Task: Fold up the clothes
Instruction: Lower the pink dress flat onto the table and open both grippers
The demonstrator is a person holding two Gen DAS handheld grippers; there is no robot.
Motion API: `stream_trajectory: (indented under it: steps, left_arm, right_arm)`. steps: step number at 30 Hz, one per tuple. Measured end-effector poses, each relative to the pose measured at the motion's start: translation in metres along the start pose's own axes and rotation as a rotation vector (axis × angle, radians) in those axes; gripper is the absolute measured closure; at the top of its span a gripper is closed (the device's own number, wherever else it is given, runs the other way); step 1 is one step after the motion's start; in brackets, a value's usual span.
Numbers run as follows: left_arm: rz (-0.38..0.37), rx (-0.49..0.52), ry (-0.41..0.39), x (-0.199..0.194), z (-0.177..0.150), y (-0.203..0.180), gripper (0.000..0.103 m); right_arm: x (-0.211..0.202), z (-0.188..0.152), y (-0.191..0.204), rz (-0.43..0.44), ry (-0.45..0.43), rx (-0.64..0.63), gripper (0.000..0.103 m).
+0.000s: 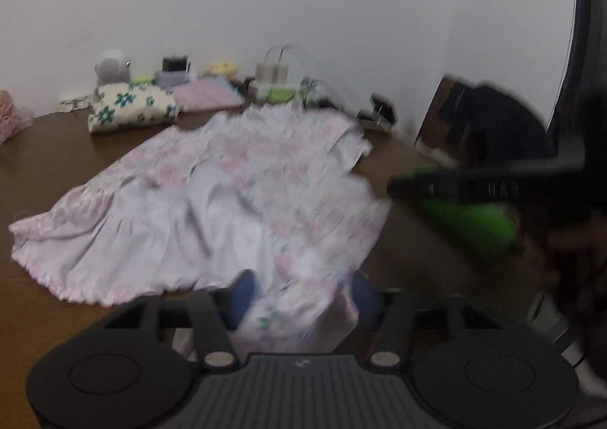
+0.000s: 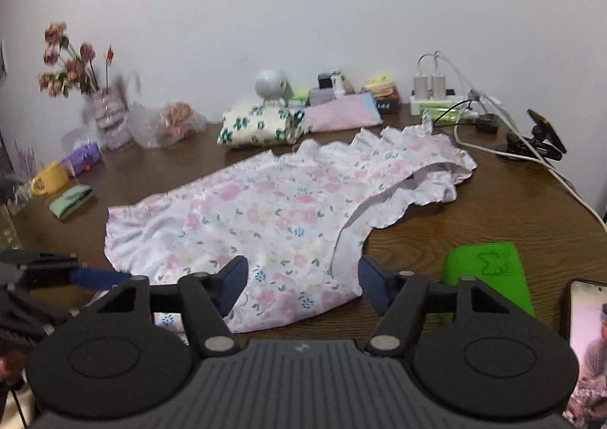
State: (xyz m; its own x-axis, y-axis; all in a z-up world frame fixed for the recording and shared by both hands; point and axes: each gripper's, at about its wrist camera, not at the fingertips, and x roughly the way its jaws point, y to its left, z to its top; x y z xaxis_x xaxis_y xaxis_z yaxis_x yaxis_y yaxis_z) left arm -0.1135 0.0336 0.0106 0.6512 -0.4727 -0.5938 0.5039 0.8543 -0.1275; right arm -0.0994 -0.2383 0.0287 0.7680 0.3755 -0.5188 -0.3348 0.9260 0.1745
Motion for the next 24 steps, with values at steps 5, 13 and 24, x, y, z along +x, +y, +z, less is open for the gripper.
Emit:
stream_trajectory:
  steps: [5, 13, 24]
  left_arm:
    - [0.002, -0.055, 0.042, -0.013, -0.02, 0.03, 0.085]
    - [-0.044, -0.266, -0.108, -0.103, -0.041, 0.124, 0.045]
    - [0.245, -0.402, -0.02, -0.055, -0.022, 0.164, 0.064]
  right_arm:
    - [0.037, -0.001, 0.016, 0.012, 0.051, -0.044, 0.049]
    - [0.053, -0.017, 0.06, 0.161, 0.153, -0.172, 0.049]
    - [0.031, -0.032, 0.077, 0.164, 0.152, -0.276, 0.049]
